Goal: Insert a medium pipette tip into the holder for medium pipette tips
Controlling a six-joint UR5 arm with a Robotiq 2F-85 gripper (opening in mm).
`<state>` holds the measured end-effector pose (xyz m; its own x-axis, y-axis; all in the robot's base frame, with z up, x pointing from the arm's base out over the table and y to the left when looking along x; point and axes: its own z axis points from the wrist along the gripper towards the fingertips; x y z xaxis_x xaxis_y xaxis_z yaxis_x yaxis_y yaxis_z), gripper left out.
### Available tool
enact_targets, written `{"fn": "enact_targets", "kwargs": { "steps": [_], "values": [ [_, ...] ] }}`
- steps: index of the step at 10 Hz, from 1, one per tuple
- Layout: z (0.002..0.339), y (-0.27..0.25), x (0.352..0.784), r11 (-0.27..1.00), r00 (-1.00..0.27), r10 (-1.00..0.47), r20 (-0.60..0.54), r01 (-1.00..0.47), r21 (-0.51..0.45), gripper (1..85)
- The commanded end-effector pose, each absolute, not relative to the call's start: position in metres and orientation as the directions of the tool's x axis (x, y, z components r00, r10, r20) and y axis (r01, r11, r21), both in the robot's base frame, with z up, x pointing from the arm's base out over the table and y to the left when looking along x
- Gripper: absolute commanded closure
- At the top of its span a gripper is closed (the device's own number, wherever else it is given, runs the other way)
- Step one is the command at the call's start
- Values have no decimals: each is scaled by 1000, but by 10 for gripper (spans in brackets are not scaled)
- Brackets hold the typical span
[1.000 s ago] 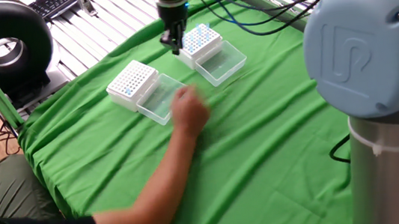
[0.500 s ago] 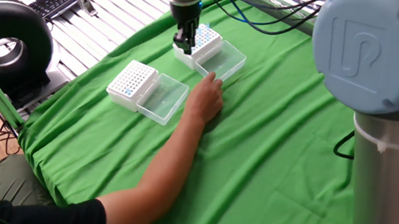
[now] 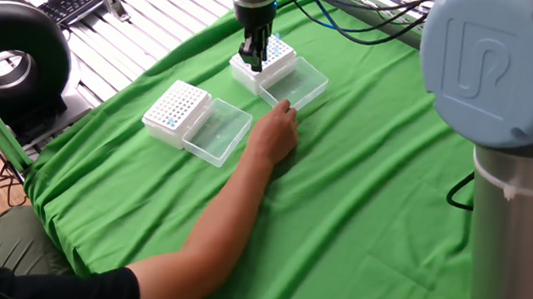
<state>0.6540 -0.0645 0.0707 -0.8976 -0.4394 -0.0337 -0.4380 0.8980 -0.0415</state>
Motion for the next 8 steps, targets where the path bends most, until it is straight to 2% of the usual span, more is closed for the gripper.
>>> {"fn": "enact_targets", "kwargs": {
  "steps": [1, 8],
  "values": [
    [72, -60, 657, 905, -904, -426, -46, -425, -27, 523],
    [69, -56, 665, 911, -908, -413, -68, -412, -26, 563]
  ]
}}
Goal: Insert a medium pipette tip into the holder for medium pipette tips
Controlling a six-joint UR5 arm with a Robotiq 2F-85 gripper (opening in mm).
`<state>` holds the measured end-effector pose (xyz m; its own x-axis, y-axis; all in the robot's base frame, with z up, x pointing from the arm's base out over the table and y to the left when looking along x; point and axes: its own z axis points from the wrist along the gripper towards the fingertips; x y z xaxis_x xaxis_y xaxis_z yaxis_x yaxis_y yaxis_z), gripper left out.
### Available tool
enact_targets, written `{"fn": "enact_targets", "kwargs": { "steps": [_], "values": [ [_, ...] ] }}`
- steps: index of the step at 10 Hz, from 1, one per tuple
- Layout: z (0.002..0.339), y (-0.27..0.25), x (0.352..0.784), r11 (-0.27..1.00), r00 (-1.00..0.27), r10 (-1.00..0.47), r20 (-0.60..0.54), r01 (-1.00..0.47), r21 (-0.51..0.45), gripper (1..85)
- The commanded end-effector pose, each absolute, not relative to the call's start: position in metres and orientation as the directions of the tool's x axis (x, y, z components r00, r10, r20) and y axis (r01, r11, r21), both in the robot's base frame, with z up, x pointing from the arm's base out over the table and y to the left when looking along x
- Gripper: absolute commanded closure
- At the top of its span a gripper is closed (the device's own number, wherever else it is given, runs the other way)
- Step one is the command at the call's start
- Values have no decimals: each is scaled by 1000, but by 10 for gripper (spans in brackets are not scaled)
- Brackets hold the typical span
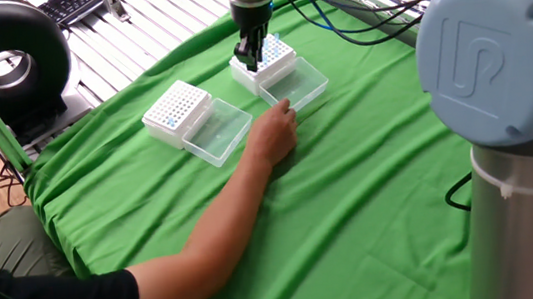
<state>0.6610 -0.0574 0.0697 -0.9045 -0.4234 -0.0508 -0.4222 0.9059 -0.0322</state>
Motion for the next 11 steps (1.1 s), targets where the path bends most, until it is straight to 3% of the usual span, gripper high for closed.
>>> {"fn": "enact_targets", "kwargs": {
  "steps": [1, 4, 6, 11],
  "values": [
    [66, -55, 667, 910, -906, -415, -79, -415, -24, 563],
    [64, -54, 669, 912, -908, -411, -85, -411, -23, 577],
    [65, -55, 669, 919, -916, -393, -85, -392, -26, 713],
    [71, -57, 667, 927, -924, -374, -82, -373, -33, 793]
  ]
}}
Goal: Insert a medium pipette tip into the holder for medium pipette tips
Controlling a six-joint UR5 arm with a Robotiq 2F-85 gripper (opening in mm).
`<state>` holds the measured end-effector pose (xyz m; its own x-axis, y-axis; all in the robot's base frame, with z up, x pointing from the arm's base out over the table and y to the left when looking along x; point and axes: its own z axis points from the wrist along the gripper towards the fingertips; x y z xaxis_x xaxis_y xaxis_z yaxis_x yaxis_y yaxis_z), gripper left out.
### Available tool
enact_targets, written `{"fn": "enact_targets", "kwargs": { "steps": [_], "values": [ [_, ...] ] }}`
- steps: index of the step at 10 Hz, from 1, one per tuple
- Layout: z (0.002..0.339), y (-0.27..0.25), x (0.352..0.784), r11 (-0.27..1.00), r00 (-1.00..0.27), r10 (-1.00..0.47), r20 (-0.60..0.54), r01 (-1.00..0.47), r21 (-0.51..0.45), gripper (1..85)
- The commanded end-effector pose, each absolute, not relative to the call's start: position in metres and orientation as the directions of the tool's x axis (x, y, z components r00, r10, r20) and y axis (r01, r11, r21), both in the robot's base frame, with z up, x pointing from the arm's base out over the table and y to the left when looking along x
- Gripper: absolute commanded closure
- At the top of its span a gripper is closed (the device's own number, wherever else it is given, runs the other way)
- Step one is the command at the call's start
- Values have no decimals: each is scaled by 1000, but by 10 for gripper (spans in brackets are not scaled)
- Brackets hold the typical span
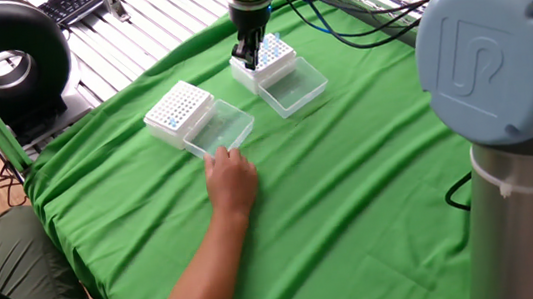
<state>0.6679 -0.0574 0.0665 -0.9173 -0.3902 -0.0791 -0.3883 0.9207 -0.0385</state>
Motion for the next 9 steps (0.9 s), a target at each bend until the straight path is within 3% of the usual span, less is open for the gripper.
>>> {"fn": "enact_targets", "kwargs": {
  "steps": [1, 9],
  "values": [
    [73, -58, 666, 928, -925, -373, -78, -371, -34, 800],
    [114, -58, 658, 929, -928, -370, -39, -369, -25, 830]
  ]
}}
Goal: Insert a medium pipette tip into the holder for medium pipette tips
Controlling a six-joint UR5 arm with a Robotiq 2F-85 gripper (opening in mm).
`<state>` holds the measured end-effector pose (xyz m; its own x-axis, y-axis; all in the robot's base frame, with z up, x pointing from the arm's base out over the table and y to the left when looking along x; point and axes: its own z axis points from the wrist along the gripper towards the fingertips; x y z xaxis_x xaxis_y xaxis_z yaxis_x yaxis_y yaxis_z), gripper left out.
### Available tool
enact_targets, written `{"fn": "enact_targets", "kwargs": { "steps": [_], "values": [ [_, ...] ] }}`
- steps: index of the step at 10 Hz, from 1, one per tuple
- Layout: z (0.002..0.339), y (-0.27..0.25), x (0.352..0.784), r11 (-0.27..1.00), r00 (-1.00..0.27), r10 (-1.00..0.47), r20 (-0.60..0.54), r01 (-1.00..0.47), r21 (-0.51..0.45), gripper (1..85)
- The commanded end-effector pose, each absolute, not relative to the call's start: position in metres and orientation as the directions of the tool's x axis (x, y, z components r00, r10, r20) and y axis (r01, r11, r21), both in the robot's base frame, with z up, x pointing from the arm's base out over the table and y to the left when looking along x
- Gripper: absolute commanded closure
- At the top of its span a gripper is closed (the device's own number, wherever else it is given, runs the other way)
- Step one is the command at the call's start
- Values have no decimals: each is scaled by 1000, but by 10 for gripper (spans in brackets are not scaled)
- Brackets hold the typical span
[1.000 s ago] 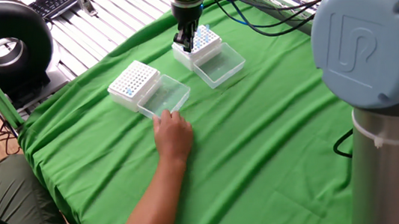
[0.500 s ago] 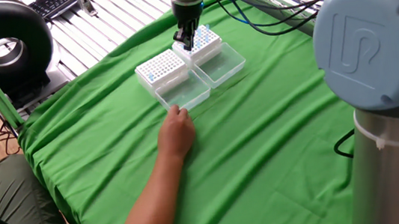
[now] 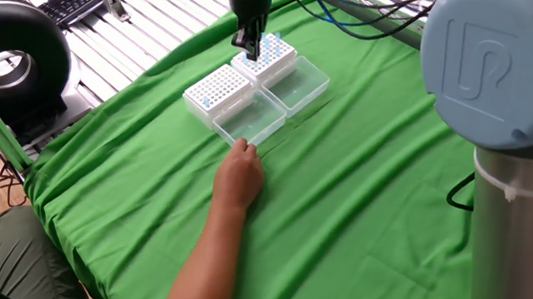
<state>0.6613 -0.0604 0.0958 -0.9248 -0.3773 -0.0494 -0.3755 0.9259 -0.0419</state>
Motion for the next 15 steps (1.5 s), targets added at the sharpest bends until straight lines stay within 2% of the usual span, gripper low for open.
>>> {"fn": "enact_targets", "kwargs": {
  "steps": [1, 5, 8, 15],
  "values": [
    [122, -55, 658, 931, -930, -366, -33, -365, -23, 833],
    [153, -42, 656, 938, -938, -345, -5, -345, -36, 847],
    [165, -10, 660, 956, -956, -293, -9, -293, -4, 847],
    [149, 49, 672, 975, -975, -220, -35, -220, -1, 847]
  ]
}}
